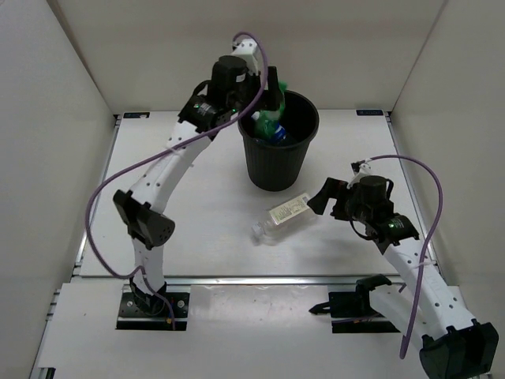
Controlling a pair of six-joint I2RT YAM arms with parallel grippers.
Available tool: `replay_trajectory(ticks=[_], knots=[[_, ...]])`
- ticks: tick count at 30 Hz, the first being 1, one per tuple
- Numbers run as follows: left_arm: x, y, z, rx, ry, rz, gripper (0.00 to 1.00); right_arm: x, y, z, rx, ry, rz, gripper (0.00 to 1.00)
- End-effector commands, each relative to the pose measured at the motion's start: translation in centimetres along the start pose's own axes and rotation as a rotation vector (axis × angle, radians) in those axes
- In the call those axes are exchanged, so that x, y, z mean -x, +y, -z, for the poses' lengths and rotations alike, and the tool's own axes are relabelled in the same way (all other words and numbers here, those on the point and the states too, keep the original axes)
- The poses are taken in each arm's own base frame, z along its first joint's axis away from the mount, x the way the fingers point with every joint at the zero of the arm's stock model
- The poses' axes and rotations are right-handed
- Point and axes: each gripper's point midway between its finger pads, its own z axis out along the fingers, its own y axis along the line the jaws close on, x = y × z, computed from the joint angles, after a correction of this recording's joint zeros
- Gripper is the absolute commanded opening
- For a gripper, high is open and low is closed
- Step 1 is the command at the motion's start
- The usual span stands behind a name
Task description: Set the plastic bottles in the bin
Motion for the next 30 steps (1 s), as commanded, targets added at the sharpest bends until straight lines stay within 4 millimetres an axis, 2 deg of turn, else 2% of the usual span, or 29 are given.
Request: replay_trajectory(ticks=[1,4,5,6,7,11,12,13,14,15,16,17,18,19,20,21,22,24,25,27,28,30], knots=[[-2.1,-1.7,-0.5,-0.035,0.075,-0.034,0.99,1.4,0.9,-0.7,-0.027,-0.066,-0.055,0.99],[-1.7,-2.4,0.1,-0.066,0.055,-0.044,0.99,1.8,1.0,-1.2,-0.038,-0.085,-0.062,0.99],[-1.0,-2.8,0.8,-0.087,0.041,-0.045,0.99,2.4,1.3,-1.1,-0.021,-0.100,-0.055,0.99],[0.0,-2.8,1.9,-0.088,0.025,-0.055,0.98,2.1,1.5,-1.5,-0.011,-0.075,-0.064,0.99],[0.0,-3.1,2.1,-0.095,0.026,-0.070,0.99,1.6,1.1,-2.0,-0.025,-0.048,-0.058,0.99],[0.6,-3.1,6.9,-0.079,0.020,-0.113,0.98,1.6,0.5,-2.6,-0.118,-0.020,-0.031,0.99],[0.2,-2.6,8.4,-0.064,0.021,-0.117,0.99,1.6,0.1,-3.0,-0.150,-0.012,-0.039,1.00],[-0.7,-1.8,9.8,-0.054,0.029,-0.109,0.99,2.5,-0.4,-3.0,-0.198,-0.029,-0.055,0.99],[-3.7,-0.2,9.8,-0.018,0.095,-0.088,0.99,2.0,-0.6,-3.4,-0.229,-0.007,-0.081,0.99],[-2.1,-0.2,12.4,-0.037,0.032,-0.063,0.98,2.0,-0.8,-3.4,-0.262,-0.010,-0.122,0.99],[-3.7,1.8,13.7,0.000,0.043,-0.027,0.99,2.4,-0.6,-3.6,-0.285,-0.028,-0.135,0.99],[-6.4,4.2,13.7,0.056,0.088,0.009,0.99,2.4,-0.7,-4.0,-0.316,-0.040,-0.143,0.99],[-7.5,6.1,15.3,0.105,0.088,0.024,0.99,2.5,0.0,-4.0,-0.319,-0.050,-0.163,0.99],[-7.6,7.6,17.1,0.159,0.067,0.041,0.99,2.9,0.6,-4.4,-0.332,-0.066,-0.149,0.99],[-9.1,9.6,18.3,0.219,0.089,0.059,0.99,2.7,0.9,-4.6,-0.361,-0.066,-0.157,0.99],[-10.8,11.6,18.7,0.273,0.124,0.071,0.98,2.9,0.9,-4.9,-0.380,-0.082,-0.189,0.99],[-11.4,12.6,19.8,0.310,0.128,0.090,0.99,2.6,1.5,-5.4,-0.382,-0.072,-0.181,0.99],[-14.0,15.1,21.1,0.390,0.182,0.120,0.99,2.4,1.5,-5.7,-0.431,-0.096,-0.255,0.99],[-15.6,15.9,21.7,0.431,0.216,0.119,0.99,1.8,1.1,-5.7,-0.455,-0.088,-0.277,0.99],[-17.1,16.2,22.8,0.455,0.227,0.143,0.98,1.5,0.7,-5.8,-0.479,-0.103,-0.325,1.00],[-18.8,16.3,22.8,0.445,0.264,0.156,0.98,0.9,0.3,-5.9,-0.490,-0.099,-0.349,1.00],[-20.6,14.9,22.9,0.356,0.293,0.197,0.98,0.7,0.0,-6.2,-0.512,-0.120,-0.367,0.99]])
